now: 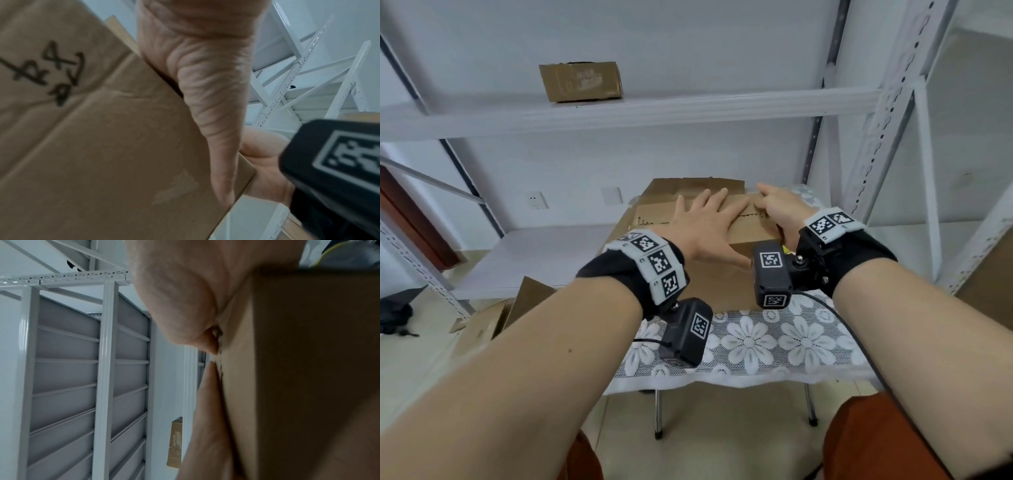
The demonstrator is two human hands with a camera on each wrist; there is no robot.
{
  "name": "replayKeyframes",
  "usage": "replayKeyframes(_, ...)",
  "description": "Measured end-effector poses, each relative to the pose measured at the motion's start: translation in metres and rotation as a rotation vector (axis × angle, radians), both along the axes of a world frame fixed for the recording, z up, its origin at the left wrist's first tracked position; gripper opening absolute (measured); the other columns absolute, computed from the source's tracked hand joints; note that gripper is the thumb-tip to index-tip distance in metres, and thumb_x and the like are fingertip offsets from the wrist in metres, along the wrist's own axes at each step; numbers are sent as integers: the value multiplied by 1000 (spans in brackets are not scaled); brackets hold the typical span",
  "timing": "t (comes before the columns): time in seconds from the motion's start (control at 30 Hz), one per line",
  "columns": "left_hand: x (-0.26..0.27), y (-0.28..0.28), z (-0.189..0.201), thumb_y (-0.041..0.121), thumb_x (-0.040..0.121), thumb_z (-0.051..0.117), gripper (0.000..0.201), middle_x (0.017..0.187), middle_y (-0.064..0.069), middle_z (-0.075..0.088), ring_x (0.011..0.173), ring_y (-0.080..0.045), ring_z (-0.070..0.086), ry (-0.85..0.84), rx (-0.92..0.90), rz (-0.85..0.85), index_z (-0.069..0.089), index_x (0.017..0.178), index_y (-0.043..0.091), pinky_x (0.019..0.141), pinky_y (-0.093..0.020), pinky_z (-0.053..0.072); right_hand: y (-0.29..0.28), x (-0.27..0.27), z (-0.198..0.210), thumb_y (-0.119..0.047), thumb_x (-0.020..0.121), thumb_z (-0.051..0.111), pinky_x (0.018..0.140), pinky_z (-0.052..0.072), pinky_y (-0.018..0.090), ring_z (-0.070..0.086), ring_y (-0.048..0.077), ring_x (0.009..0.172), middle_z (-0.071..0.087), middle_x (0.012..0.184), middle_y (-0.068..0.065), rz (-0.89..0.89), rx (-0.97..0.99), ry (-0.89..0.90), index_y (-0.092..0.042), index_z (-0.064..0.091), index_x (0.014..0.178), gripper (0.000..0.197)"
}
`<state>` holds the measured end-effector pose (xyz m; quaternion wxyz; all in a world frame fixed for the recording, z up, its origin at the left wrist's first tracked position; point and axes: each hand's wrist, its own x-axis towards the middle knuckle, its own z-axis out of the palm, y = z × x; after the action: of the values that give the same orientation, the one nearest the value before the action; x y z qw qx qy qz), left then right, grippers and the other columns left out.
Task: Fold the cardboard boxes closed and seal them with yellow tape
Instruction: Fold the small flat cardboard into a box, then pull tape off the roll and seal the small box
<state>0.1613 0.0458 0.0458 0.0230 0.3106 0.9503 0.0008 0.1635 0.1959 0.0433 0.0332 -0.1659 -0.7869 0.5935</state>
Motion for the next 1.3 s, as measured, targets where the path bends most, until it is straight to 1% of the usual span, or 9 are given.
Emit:
replayKeyframes(0.13,-7,11,2,77,65,65,107,158,-5,19,146,-28,15,34,73,52,19,150,31,114,-67,6,39,0,-11,-1,96,39,91,44,31,50,32,124,54,132,20,-183,66,26,1,56,126,34)
replayKeyframes(0.27,-8,23,2,77,61,67,108,146,-9,32,137,-31,28,54,77,77,25,145,25,113,-66,13,71,13,-42,-2,91,46,79,47,30,62,27,106,65,106,11,-155,680,-226,-2,65,98,20)
replayKeyframes(0.4,-13,25,3,80,61,64,115,152,-10,23,141,-31,20,23,17,97,11,152,35,115,-63,8,79,15,-72,-4,90,48,70,44,27,61,32,98,64,108,21,-188,563,-223,6,65,107,25)
replayKeyframes(0.53,-17,25,4,81,62,62,115,152,-10,21,140,-31,20,14,-9,95,6,153,39,116,-61,9,68,12,-84,-21,87,51,60,39,31,51,29,72,54,71,12,-274,614,-181,-2,51,76,23)
replayKeyframes(0.73,-17,20,2,80,64,61,114,157,-7,17,144,-29,15,10,25,78,5,154,37,116,-60,6,68,-7,-99,-58,85,52,92,50,40,61,35,105,64,111,18,-316,305,-222,-8,60,107,55)
replayKeyframes(0.87,-19,18,0,79,65,61,113,158,-6,16,146,-27,13,10,44,71,6,154,37,116,-61,5,60,-8,-103,-59,73,66,101,39,45,45,36,122,45,134,20,-465,391,-221,-6,41,134,84)
replayKeyframes(1.0,-21,18,-1,80,64,62,113,158,-6,17,146,-27,13,3,52,72,7,154,37,116,-62,4,45,-9,-117,-30,85,62,107,29,42,33,34,133,35,145,16,-294,343,-33,-10,34,143,68)
replayKeyframes(1.13,-21,18,0,80,64,61,113,158,-6,17,146,-28,13,0,50,69,6,154,37,116,-62,4,49,-13,-118,-23,89,55,113,26,47,32,29,137,33,150,10,-103,278,52,-20,34,146,60)
replayKeyframes(1.3,-21,17,0,79,66,61,113,158,-7,17,146,-28,13,-2,51,65,5,154,37,116,-62,4,62,-10,-127,0,82,52,102,39,36,46,31,124,37,141,11,-21,567,-3,-26,42,140,65)
